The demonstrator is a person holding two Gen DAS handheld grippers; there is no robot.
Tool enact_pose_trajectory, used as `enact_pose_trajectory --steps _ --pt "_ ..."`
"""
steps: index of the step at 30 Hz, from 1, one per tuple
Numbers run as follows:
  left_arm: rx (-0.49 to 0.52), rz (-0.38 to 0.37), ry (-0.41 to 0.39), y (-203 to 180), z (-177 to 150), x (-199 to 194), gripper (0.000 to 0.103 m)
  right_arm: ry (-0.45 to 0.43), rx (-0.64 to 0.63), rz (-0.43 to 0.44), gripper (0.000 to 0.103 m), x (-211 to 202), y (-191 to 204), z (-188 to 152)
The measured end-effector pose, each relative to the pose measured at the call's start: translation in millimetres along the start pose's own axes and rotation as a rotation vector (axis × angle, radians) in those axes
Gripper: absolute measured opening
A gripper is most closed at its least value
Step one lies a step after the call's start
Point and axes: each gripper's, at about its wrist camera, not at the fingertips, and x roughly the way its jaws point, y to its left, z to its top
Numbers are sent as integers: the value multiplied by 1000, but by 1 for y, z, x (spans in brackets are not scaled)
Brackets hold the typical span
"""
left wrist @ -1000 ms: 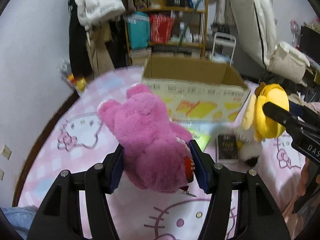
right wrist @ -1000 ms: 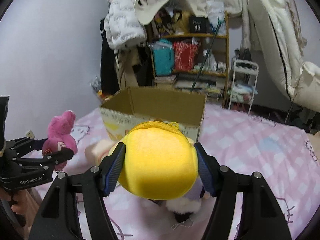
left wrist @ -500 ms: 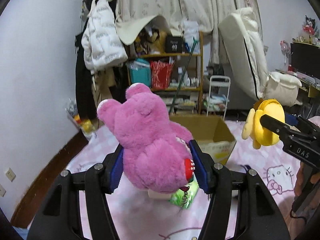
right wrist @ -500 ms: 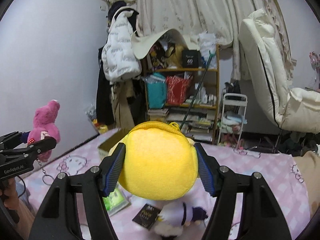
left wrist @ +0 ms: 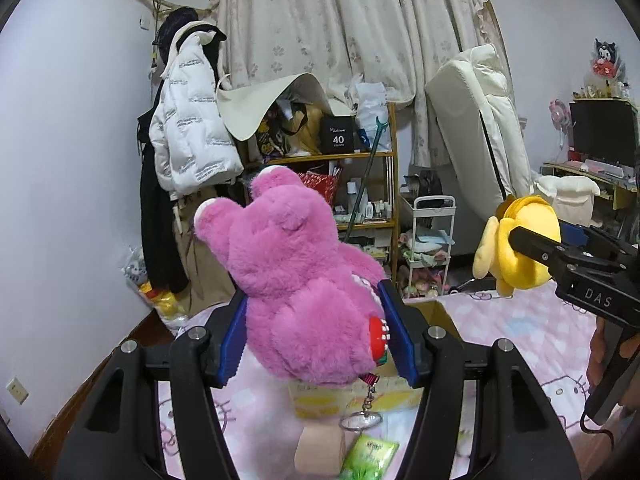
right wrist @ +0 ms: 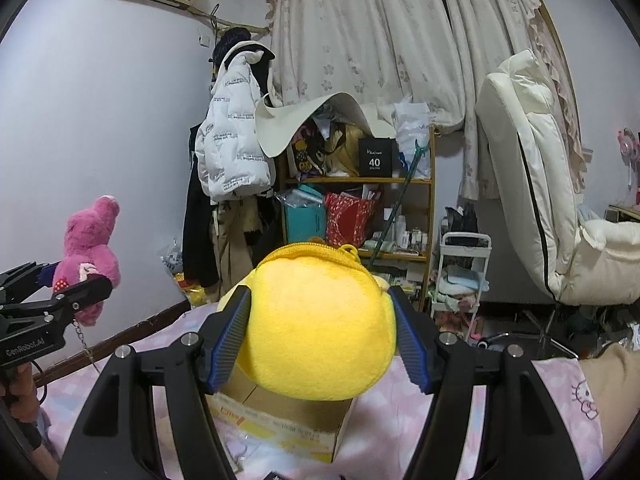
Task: Organize soft objects
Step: 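Lift pink bear with left tool while right tool lifts yellow dog toward box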
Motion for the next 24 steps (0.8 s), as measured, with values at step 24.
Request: enact_pose_trajectory --steps 24 --pt "9 -36 138 -9 -52 114 60 138 49 24 72 87 -19 -60"
